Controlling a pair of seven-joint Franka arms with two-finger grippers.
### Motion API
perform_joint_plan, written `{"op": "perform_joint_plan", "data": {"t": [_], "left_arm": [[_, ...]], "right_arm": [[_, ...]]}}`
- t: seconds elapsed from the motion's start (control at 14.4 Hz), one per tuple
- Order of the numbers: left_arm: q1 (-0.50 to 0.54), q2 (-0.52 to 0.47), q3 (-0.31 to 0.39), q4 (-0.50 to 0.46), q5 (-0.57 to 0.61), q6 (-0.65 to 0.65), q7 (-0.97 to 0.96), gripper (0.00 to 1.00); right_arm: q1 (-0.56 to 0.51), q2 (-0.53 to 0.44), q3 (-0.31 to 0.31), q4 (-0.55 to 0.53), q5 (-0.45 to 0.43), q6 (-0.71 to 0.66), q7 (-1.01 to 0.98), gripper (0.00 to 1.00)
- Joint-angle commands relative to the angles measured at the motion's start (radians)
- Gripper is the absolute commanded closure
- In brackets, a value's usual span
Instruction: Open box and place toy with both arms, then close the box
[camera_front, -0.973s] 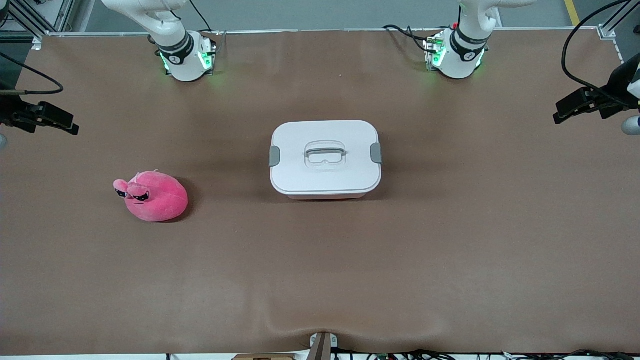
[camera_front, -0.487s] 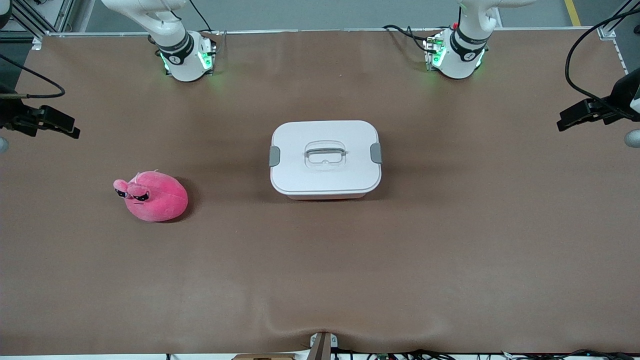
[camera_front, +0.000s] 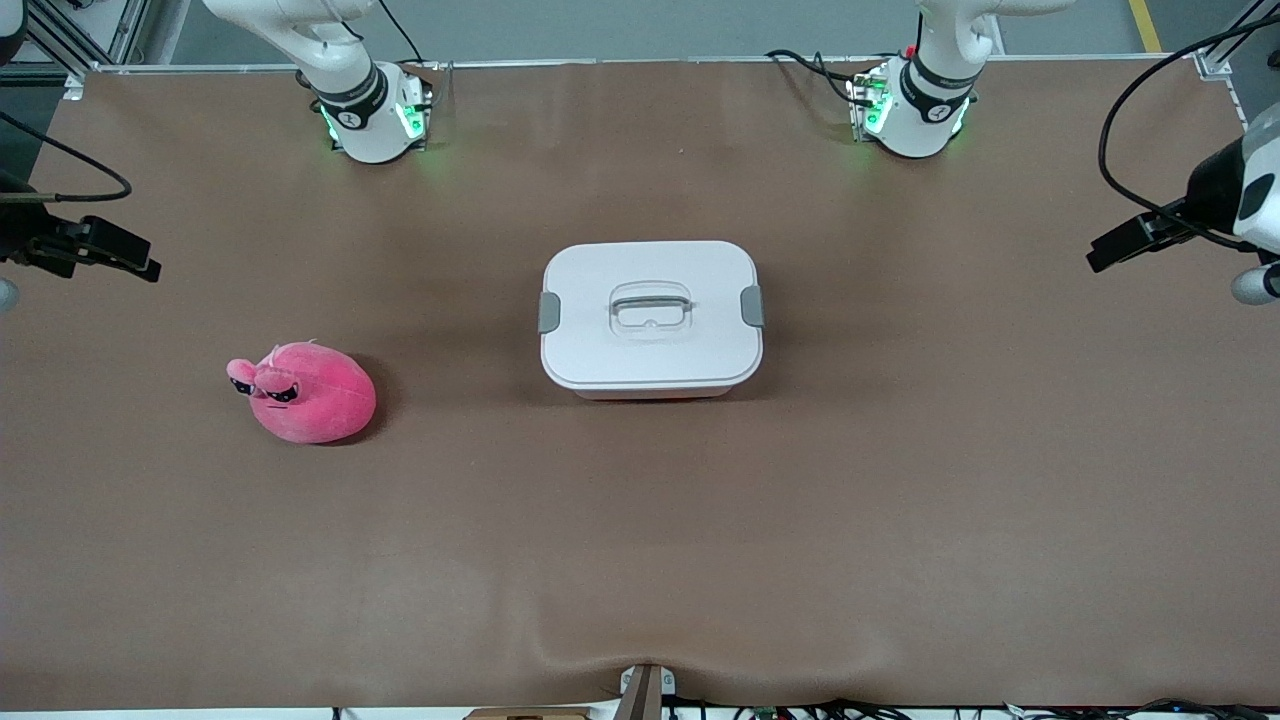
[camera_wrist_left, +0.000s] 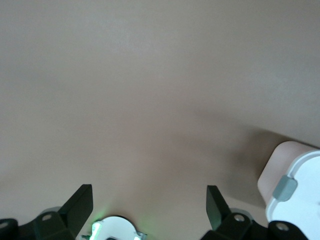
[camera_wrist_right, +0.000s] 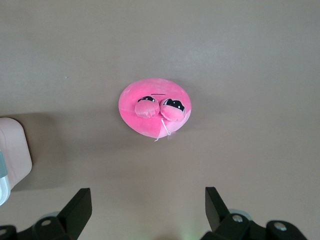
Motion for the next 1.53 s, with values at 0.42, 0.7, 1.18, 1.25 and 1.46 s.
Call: {"op": "perform_joint_plan", "data": {"t": [0.42, 0.7, 1.18, 1.25, 1.46], "left_arm": [[-0.015, 0.036, -0.095, 0.009, -0.005, 0.015, -0.263, 0.0], [-0.018, 0.039, -0.12, 0.004, -0.074, 0.05, -0.419, 0.0], [-0.11, 0.059, -0.138, 0.003, -0.077, 0.065, -0.663, 0.0], [-0.13, 0.069, -0.14, 0.003, -0.077, 0.079, -0.724, 0.0], [-0.183, 0.097, -0.138, 0.001, -0.08, 0.125, -0.849, 0.0]], "right_arm": [[0.005, 0.016, -0.005, 0.02, 0.002, 0.0, 0.01, 0.0], [0.012, 0.059, -0.005, 0.023, 0.007, 0.017, 0.01, 0.0], [0.048, 0.162, -0.005, 0.023, 0.011, 0.049, 0.012, 0.0], [0.049, 0.188, -0.005, 0.023, 0.01, 0.047, 0.012, 0.0], [0.054, 0.209, -0.003, 0.023, 0.007, 0.05, -0.008, 0.0]]}}
